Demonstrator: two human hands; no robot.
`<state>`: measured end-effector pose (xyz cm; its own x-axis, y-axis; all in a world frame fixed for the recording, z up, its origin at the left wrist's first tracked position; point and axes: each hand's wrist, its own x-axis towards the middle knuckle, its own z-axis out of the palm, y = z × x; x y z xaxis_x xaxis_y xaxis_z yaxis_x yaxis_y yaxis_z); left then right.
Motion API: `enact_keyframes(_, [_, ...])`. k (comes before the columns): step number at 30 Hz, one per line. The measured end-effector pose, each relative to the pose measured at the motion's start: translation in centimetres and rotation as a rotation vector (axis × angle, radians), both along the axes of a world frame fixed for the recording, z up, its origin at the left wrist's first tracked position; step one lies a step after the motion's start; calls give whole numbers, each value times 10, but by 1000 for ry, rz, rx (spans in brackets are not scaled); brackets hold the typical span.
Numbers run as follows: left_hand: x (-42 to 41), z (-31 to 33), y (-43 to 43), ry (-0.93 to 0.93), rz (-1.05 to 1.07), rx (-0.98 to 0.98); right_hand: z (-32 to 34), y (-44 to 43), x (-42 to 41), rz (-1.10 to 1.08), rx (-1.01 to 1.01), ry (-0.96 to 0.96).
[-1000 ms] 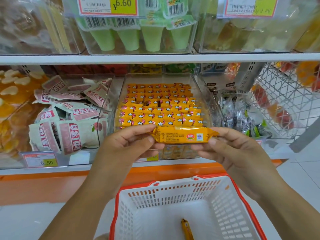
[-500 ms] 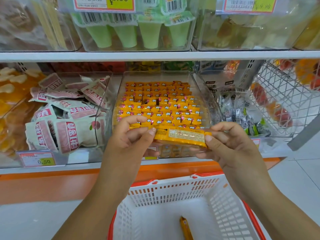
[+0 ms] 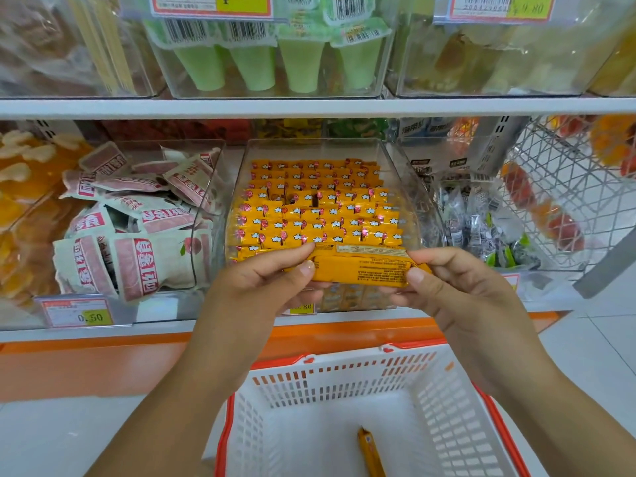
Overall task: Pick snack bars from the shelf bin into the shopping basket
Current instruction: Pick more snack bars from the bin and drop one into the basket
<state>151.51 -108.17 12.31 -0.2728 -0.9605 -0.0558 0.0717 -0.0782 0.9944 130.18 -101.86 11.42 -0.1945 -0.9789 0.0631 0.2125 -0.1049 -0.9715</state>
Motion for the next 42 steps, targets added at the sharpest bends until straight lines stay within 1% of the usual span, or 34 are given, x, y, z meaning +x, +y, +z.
enact_keyframes(6, [0,-1,-2,7,-17,9,-3,-2,-2,10,12,-43])
enact_keyframes(11, [-2,3,1,-109,-50,-117,0,-1,0,105,29,13])
enact_keyframes(16, [-4,-2,2,-205,-112,-114,-1,-5,3,16,63,101])
enact_keyframes(18, [-4,-5,1,-264,-111,-123,-3,-6,3,16,87,93])
enact_keyframes(23, [-6,-11,-8,-390,-61,-180,-10,-11,6,23,110,1])
enact_keyframes(24, [-4,-9,-11,-421,-24,-210,-8,-14,8,-2,111,-14])
enact_keyframes(26, [3,-4,-21,-492,104,-296,-1,-24,10,-77,92,21])
enact_keyframes(29, [22,-2,-44,-722,308,-488,16,-55,18,-147,46,198])
enact_keyframes(30, [28,-4,-53,-799,345,-518,21,-69,23,-161,20,275])
enact_keyframes(32, [38,-10,-66,-897,363,-511,27,-99,34,-185,-40,452])
enact_keyframes(34, [43,-19,-75,-951,354,-532,27,-128,43,-197,-75,595])
enact_keyframes(37, [44,-27,-81,-1036,357,-603,25,-169,49,-175,-71,853])
enact_keyframes(39, [45,-30,-85,-1074,375,-649,25,-191,47,-120,-51,1025])
enact_keyframes(42, [48,-35,-92,-1098,348,-666,20,-217,39,32,15,1258])
